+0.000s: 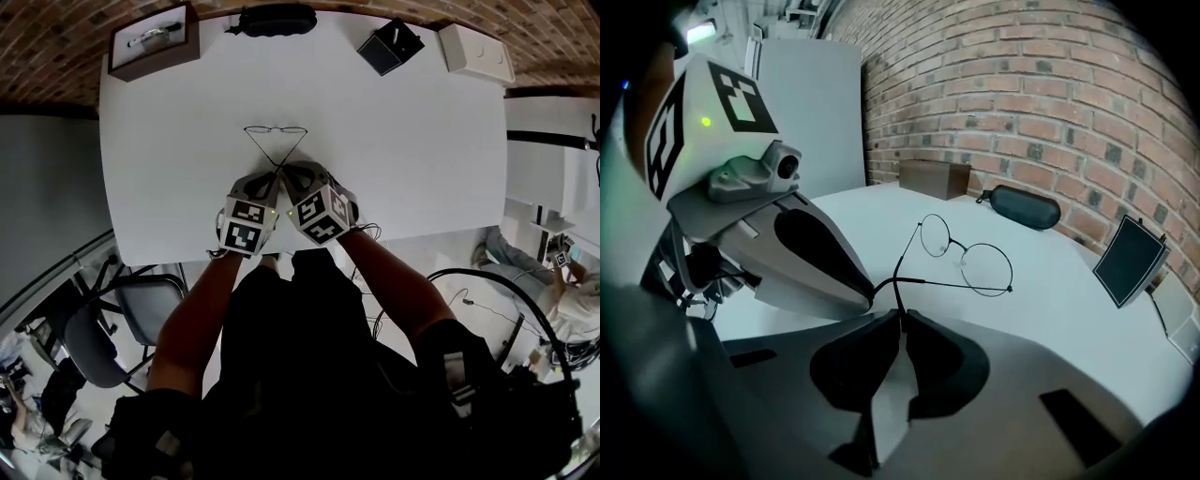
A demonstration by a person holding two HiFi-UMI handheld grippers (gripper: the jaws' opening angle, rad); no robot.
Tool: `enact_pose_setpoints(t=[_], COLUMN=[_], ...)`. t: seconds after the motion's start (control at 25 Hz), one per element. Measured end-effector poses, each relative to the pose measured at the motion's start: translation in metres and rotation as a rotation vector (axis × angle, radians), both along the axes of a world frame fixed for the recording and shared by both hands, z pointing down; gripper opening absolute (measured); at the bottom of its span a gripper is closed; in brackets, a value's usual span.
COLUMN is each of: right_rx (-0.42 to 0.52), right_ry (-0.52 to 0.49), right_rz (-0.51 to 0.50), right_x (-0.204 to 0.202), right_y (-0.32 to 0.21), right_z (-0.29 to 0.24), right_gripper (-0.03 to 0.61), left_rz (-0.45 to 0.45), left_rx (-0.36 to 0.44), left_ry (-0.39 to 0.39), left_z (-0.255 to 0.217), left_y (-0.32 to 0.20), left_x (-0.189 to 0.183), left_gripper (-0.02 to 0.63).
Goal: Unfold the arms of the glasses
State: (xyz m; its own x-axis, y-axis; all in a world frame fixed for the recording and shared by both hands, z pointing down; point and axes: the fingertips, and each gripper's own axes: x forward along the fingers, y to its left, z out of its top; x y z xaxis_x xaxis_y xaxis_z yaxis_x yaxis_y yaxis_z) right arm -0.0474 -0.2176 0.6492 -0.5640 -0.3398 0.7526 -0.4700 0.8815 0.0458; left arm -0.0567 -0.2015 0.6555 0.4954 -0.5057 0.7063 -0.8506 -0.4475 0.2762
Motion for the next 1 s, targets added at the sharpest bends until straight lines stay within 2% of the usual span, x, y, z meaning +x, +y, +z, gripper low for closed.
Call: enact_pose_setpoints(t=[0.24, 0.4, 0.48, 0.56, 0.64, 0.72, 0.84, 1.0], right_rx=[-0.023, -0.035, -0.050, -0.095, -0.145, -0.176, -0.215, -0.264], right_ry=[-0.006, -0.048, -0.091, -0.156, -0.226, -0.272, -0.283, -0.283], right_rz=[-0.001, 0.012, 0.070, 0.152, 0.233, 0.310, 0.382, 0.437], right_x=[0.003, 0.006, 0.011, 0.012, 0.009, 0.008, 0.009, 0.009], right_y=[0.006, 0.008, 0.004, -0.001, -0.006, -0.012, -0.017, -0.019], right_z=[0.003, -0.006, -0.015, -0.024, -0.033, -0.038, -0.035, -0.025], right_gripper=[0.024, 0.026, 0.032, 0.066, 0.102, 0.104, 0.106, 0.107], left_rz=[-0.001, -0.066, -0.128, -0.189, -0.223, -0.247, -0.289, -0.306], left_rx=[0.001, 0.036, 0.051, 0.058, 0.063, 0.059, 0.037, 0.003], left_ry=[0.048, 0.089, 0.101, 0.115, 0.120, 0.132, 0.149, 0.128], left_z=[-0.002, -0.015, -0.023, -0.029, -0.034, -0.037, -0.037, -0.028], left_y=[0.004, 0.001, -0.005, -0.014, -0.024, -0.032, -0.040, -0.045], left_x=[0.004, -0.006, -0.016, -0.024, -0.029, -0.029, -0.030, -0.031], left_gripper=[0.036, 0.048, 0.048, 0.049, 0.060, 0.075, 0.095, 0.101])
